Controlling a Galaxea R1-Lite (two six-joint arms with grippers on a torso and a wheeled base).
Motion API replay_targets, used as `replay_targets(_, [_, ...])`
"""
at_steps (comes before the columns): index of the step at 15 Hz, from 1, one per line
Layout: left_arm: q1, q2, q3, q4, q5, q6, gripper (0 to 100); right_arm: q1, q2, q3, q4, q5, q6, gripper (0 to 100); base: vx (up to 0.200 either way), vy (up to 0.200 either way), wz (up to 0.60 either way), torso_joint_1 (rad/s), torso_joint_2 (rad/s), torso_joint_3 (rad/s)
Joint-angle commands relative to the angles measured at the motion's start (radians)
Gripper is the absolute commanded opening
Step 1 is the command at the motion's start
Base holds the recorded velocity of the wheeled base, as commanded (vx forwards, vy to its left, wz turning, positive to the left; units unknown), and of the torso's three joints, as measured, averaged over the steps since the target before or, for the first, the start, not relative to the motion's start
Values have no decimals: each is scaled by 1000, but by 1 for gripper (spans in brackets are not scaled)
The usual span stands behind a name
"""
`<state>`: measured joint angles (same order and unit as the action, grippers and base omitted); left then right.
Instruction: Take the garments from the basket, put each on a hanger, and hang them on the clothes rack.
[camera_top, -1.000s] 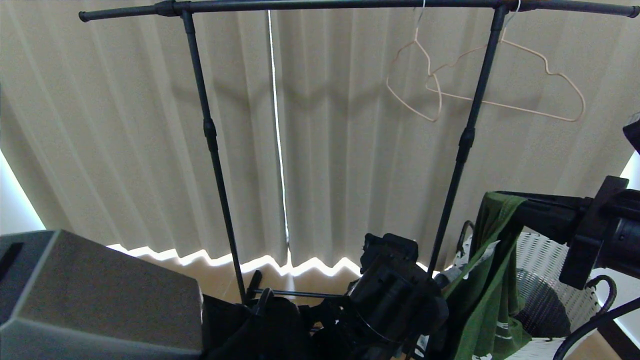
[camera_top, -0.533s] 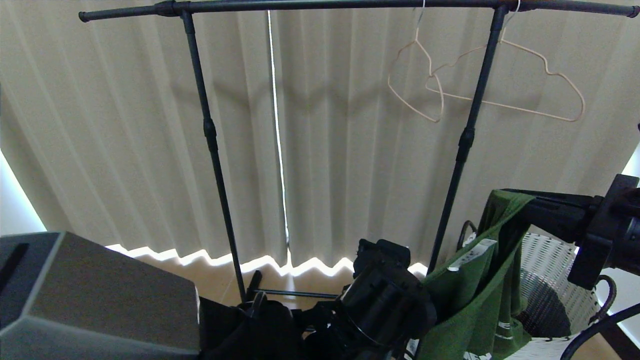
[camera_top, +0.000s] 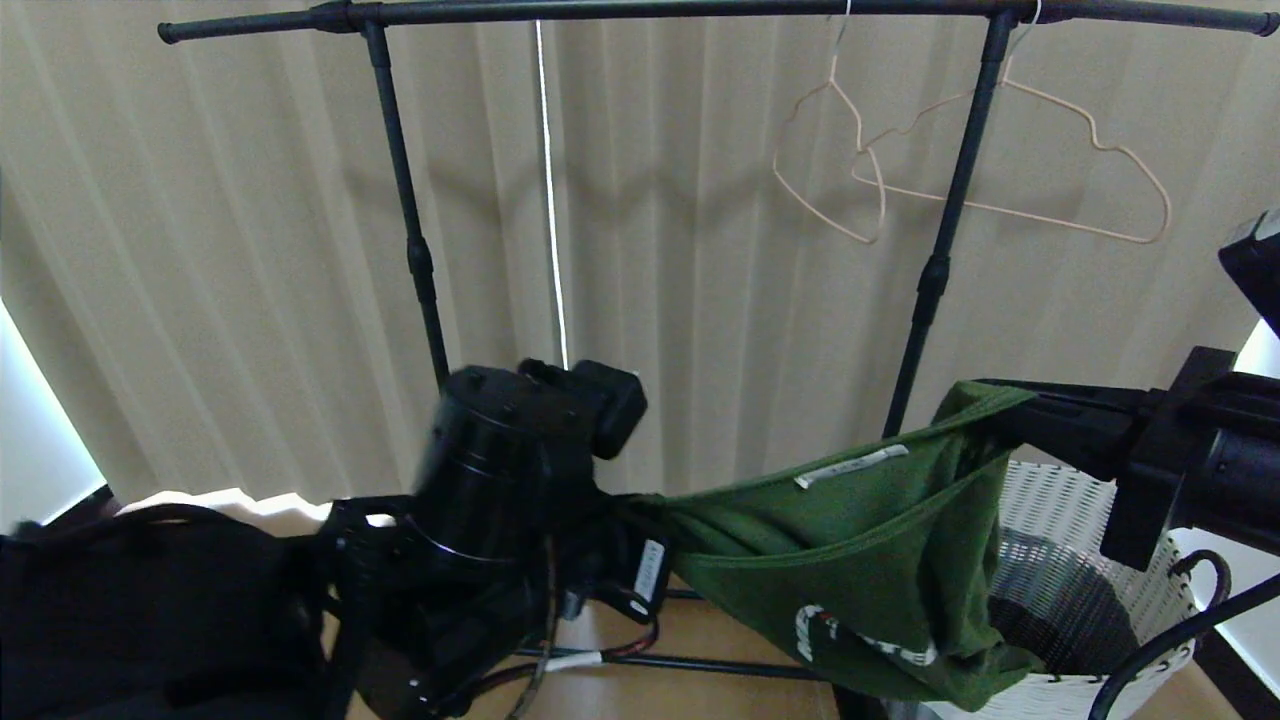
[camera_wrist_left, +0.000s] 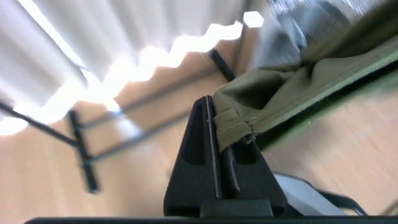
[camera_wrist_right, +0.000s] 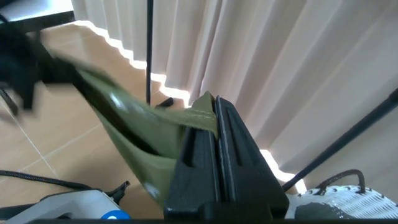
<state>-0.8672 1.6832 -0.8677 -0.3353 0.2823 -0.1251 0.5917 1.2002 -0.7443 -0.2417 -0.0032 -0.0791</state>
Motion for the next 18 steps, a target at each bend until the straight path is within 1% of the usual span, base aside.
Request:
replay_targets(1, [85,-178,-8,44,-3,47,0,0,30,-32,-1,0,-1,0,0,0,0,0,0,0])
replay_targets(3, [132,-244,-62,110,-32,99,0,0,53,-84,1,-1,-1,0,0,0,0,0,0,0])
replay_targets(5, [172,-269,-154,167,-63,150,0,-1,88,-152,2,-4,-1,0,0,0,0,0,0,0])
replay_targets(8, [205,-267,-232,183,-66,177,0,-18,134,-228,1,-8,-1,0,0,0,0,0,0,0])
replay_targets(9, [203,-267,-240,183,-66,182,0,-29,142,-233,2,-9,-1,0,0,0,0,0,0,0])
replay_targets(10, [200,-270,-232,183,-66,182,0,-32,144,-225,2,-12,-2,0,0,0,0,0,0,0])
replay_targets(11, [192,-269,-197,180,-65,182,0,-33,139,-193,1,-15,-4,0,0,0,0,0,0,0])
replay_targets(12, [178,-269,-192,179,-65,186,0,-38,134,-179,1,-15,-7,0,0,0,0,0,0,0])
replay_targets(13, [178,-269,-192,179,-65,186,0,-38,134,-179,1,-15,-7,0,0,0,0,0,0,0])
replay_targets(14, [175,-261,-218,182,-66,197,0,-41,125,-175,-42,-15,-10,0,0,0,0,0,0,0])
replay_targets(15, [175,-254,-226,182,-66,203,0,-43,125,-170,-73,-15,-31,0,0,0,0,0,0,0])
replay_targets(16, [175,-229,-238,179,-66,213,0,-43,116,-136,-136,-15,-94,0,0,0,0,0,0,0])
replay_targets(18, [175,-189,-269,176,-66,228,0,-43,107,-47,-238,-14,-188,0,0,0,0,0,0,0])
